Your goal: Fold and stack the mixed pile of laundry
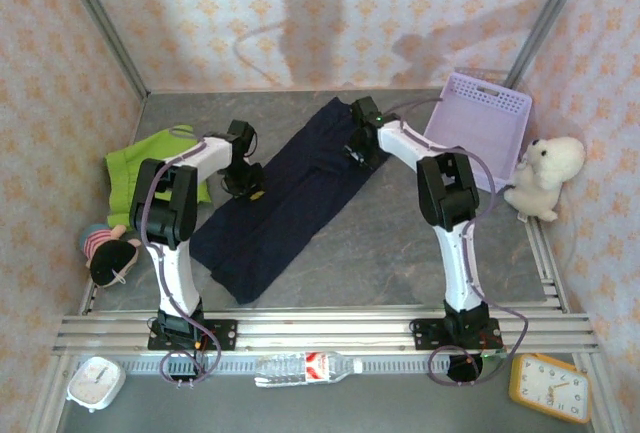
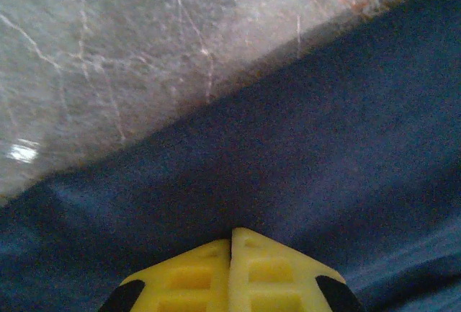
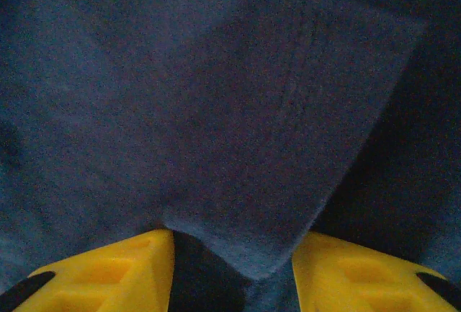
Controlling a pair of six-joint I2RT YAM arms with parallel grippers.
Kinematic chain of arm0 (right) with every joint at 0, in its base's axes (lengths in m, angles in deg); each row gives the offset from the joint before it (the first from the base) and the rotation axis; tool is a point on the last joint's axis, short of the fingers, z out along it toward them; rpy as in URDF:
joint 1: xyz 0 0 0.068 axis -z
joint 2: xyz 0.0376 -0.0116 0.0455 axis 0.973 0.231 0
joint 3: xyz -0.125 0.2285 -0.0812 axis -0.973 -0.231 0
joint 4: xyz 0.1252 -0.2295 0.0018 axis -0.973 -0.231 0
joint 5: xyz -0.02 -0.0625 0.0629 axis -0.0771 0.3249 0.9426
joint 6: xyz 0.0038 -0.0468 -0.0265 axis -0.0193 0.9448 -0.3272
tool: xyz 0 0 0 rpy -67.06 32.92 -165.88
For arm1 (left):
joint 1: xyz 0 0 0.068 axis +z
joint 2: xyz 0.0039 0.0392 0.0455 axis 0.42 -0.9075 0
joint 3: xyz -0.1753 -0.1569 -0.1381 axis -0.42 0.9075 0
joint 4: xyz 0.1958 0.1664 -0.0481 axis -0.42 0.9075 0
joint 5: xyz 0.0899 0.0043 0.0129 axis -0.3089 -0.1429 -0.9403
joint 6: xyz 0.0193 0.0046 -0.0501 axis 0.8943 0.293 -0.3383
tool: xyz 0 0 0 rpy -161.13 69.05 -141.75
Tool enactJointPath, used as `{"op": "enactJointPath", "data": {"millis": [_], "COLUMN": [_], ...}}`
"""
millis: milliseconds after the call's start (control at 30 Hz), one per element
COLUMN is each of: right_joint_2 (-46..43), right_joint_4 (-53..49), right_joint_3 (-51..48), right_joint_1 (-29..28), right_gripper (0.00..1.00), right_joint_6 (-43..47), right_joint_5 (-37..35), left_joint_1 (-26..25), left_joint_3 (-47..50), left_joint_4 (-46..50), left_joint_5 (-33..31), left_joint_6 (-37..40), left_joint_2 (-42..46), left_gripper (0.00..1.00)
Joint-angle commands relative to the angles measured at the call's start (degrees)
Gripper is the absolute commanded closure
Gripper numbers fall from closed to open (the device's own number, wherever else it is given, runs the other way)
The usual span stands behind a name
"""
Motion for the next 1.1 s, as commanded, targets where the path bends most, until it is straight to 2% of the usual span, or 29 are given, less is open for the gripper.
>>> {"op": "enactJointPath", "data": {"millis": [0, 167, 300, 367, 433, 500, 567, 733, 833, 1067], "right_joint_2": [7.65, 14.56, 20.44, 20.79, 19.08, 15.82, 11.47, -0.05, -2.54, 2.41], "right_joint_4": [-5.47, -5.12, -6.31, -6.97, -9.29, -10.47, -10.71, -10.41, -10.92, -14.04], "right_joint_3": [8.27, 20.78, 34.02, 37.70, 39.28, 36.63, 31.15, 15.02, 9.57, 12.33], "right_joint_1": [3.89, 6.92, 8.55, 8.86, 8.85, 8.69, 8.38, 6.35, 5.02, 1.96], "right_gripper": [0.55, 0.53, 0.42, 0.37, 0.35, 0.35, 0.35, 0.35, 0.35, 0.34], "right_joint_6": [2.65, 6.44, 8.06, 9.59, 11.72, 13.17, 14.04, 15.67, 15.76, 15.08], "right_joint_5": [-1.08, 4.37, 9.99, 10.89, 10.22, 9.89, 9.59, 6.47, 6.95, 3.92], "left_joint_1": [-2.42, -7.57, -11.17, -11.52, -11.36, -11.28, -11.17, -11.09, -11.09, -11.33], "left_joint_3": [4.72, 4.30, 0.55, -1.25, -3.75, -7.08, -10.60, -18.67, -21.08, -21.32], "left_joint_4": [-1.19, -4.69, -5.26, -4.39, -2.45, 0.66, 2.44, 2.46, 2.03, -0.58], "left_joint_5": [2.75, 5.83, 5.80, 4.82, 3.29, 1.03, 0.19, 2.68, 4.68, 7.81], "left_joint_6": [-4.70, -11.72, -16.10, -16.45, -14.99, -11.89, -8.88, -4.27, -2.96, -0.54], "left_joint_2": [-2.23, -1.95, -0.24, 1.15, 1.99, 1.64, 0.22, -5.62, -8.46, -12.36], "left_gripper": [1.00, 1.00, 1.00, 0.98, 0.89, 0.73, 0.64, 0.64, 0.63, 0.63]}}
